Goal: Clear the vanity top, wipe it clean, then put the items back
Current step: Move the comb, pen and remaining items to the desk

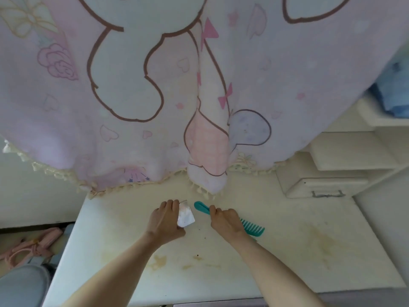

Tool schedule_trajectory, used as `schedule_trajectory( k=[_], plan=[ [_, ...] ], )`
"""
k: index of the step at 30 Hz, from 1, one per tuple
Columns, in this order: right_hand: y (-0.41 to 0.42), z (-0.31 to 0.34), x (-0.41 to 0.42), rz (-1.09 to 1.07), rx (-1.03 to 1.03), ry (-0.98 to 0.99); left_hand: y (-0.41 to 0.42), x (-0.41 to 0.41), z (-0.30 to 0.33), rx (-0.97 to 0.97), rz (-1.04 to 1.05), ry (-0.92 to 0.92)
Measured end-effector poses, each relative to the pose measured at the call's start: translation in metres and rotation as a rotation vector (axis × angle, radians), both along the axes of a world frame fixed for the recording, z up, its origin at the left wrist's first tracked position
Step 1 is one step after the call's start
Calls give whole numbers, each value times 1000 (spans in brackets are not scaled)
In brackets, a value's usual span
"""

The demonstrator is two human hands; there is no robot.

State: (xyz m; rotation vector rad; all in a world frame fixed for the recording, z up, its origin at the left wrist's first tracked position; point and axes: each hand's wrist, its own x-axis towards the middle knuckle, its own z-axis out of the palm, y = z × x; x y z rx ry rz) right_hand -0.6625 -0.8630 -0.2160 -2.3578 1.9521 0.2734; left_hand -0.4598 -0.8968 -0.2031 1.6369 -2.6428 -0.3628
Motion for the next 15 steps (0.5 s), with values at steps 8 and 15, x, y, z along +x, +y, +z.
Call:
schedule_trajectory(
  k=[8, 15],
  plan=[
    [46, 31, -29, -348, 11, 4, 3, -45, 15, 7, -297, 6],
    [151, 60, -52, -880, -45, -90, 52, -116, 42, 11, -569, -62]
  ],
)
